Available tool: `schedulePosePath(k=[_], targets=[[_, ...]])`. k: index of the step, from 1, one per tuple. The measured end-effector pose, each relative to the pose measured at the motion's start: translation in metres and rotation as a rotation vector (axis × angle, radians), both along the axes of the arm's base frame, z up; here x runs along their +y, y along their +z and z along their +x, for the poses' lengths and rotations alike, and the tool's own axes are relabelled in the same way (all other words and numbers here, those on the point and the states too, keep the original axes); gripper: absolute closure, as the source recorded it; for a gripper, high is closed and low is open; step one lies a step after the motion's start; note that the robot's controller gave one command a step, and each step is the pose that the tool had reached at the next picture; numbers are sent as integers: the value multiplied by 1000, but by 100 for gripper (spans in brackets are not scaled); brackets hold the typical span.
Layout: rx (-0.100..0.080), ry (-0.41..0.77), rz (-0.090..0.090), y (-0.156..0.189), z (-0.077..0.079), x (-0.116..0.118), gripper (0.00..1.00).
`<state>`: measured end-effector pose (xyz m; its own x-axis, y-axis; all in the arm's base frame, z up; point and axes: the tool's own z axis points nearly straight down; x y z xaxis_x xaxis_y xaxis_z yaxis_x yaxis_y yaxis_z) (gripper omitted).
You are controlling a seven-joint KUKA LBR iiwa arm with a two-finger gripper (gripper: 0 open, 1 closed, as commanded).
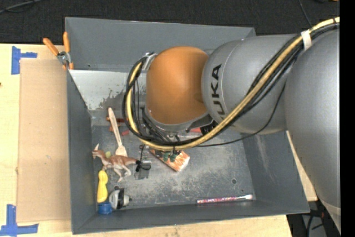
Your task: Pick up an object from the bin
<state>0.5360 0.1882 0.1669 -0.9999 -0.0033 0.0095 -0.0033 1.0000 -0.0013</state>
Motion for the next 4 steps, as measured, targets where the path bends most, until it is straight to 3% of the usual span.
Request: schedulePosePath(k=[1,2,3,4], targets=[[-8,-5,2,4,2,-1,0],[-8,-149,1,-60,14,21,0],[-11,-171,2,-48,11,46,0],[-1,-359,-3,-66,7,25,0]])
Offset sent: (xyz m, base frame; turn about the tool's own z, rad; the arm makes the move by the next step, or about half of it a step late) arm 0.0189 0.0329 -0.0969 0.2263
